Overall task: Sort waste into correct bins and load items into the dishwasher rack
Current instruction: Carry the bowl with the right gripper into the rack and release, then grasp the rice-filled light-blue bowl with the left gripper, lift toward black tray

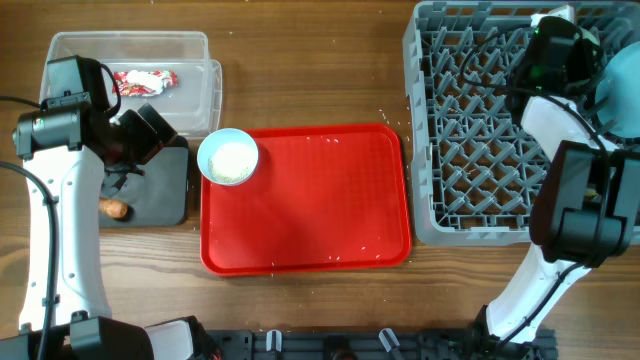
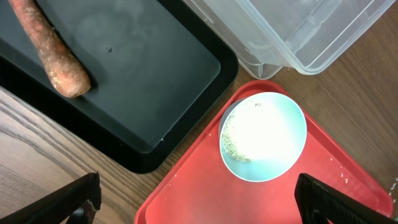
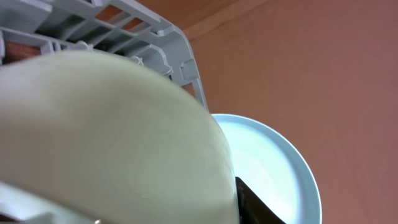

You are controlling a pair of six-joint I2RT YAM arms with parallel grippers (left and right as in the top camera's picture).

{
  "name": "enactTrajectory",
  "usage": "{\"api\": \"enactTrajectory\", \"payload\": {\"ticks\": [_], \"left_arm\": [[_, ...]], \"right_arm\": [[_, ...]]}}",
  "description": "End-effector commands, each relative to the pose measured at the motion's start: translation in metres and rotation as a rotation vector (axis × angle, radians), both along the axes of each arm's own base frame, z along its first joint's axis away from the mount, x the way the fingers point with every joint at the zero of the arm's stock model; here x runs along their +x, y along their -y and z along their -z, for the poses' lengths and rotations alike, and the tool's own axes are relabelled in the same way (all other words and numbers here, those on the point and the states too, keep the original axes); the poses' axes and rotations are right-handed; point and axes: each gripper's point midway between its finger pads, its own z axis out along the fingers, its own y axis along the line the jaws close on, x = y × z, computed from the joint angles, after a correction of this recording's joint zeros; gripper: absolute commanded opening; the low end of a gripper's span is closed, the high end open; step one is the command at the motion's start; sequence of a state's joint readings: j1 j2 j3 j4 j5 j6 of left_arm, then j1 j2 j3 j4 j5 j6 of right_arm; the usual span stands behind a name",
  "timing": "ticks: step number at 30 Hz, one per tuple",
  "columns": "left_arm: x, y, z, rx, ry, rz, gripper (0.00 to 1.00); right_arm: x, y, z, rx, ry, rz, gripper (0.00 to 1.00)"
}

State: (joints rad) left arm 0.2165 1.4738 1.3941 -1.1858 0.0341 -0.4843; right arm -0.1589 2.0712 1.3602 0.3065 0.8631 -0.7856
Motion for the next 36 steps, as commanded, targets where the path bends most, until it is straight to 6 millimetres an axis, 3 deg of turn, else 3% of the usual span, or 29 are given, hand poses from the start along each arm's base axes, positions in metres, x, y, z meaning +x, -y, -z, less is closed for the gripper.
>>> {"api": "enactTrajectory", "payload": {"ticks": [1, 6, 10, 17, 21, 23, 26, 29, 33, 36], "left_arm": [[0.001, -0.003, -0.007, 0.016, 0.022, -0.001, 1.0], [0.003, -0.003, -0.008, 0.017, 0.029, -0.001, 1.0], [0.004, -0.004, -0.008, 0.018, 0.035, -0.001, 1.0], [0.005, -0.004, -0.008, 0.019, 0.039, -0.002, 1.0], [0.012, 0.008, -0.011, -0.047, 0.074, 0.024, 1.0], [0.018, 0.012, -0.013, -0.049, 0.096, 0.038, 1.0], [0.029, 0.034, -0.014, -0.046, 0.123, 0.111, 1.0], [0.038, 0.076, -0.004, -0.051, 0.105, 0.234, 1.0], [0.039, 0.127, 0.039, -0.012, -0.03, 0.384, 1.0], [0.037, 0.149, 0.066, -0.011, -0.107, 0.445, 1.0]], "right_arm": [[-0.012, -0.006, 0.004, 0.0, 0.062, 0.114, 0.45], [-0.027, -0.013, 0.002, 0.099, 0.129, 0.169, 0.68], [-0.022, -0.054, 0.016, 0.409, 0.067, -0.038, 0.77], [-0.04, -0.109, -0.025, 0.626, 0.042, -0.243, 0.81], [-0.075, -0.194, -0.052, 0.999, -0.029, -0.546, 0.83], [-0.091, -0.224, -0.054, 1.175, -0.059, -0.599, 0.83], [-0.119, -0.257, -0.037, 1.306, -0.198, -0.586, 0.82], [-0.137, -0.288, -0.029, 1.356, -0.286, -0.567, 0.82], [-0.155, -0.327, -0.024, 1.351, -0.398, -0.629, 0.82], [-0.16, -0.337, -0.021, 1.348, -0.424, -0.648, 0.82]]}}
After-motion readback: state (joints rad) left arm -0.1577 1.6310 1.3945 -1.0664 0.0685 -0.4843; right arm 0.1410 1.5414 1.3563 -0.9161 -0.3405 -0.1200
